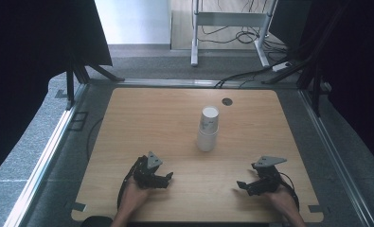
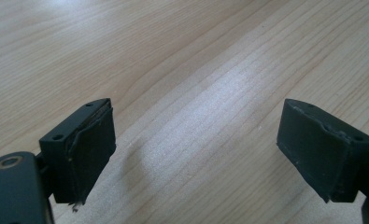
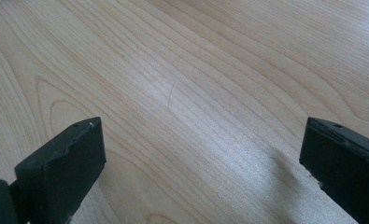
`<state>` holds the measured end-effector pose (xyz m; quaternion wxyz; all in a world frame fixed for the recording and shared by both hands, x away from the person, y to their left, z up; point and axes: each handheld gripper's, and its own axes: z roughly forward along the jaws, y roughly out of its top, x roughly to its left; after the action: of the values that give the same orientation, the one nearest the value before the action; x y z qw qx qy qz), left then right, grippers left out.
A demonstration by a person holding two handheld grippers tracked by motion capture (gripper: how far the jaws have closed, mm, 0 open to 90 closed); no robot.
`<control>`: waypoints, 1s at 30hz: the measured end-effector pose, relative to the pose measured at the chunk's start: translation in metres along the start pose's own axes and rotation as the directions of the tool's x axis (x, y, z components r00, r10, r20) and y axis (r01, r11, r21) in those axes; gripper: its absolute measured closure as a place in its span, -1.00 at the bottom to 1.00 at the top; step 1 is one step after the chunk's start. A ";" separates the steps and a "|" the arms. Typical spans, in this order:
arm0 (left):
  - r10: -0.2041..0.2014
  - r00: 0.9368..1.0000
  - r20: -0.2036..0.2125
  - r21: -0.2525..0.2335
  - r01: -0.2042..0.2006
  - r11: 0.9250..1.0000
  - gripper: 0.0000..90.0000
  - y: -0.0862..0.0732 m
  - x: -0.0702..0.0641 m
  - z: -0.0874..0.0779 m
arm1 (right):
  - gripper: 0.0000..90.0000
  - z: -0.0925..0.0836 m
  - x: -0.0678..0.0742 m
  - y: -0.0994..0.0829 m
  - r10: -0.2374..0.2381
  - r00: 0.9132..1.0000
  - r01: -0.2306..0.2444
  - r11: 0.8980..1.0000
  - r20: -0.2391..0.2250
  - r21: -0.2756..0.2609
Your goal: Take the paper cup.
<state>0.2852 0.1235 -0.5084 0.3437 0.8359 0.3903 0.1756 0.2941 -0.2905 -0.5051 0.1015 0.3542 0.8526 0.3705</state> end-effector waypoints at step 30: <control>0.011 1.000 0.019 0.013 -0.011 1.000 -0.75 0.001 -0.003 0.003 | -1.00 0.000 0.003 0.001 -0.020 1.000 0.020 1.000 -0.007 0.003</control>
<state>0.2853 0.1191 -0.5099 0.3411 0.8419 0.3835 0.1669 0.2930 -0.2878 -0.5042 0.1015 0.3446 0.8571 0.3692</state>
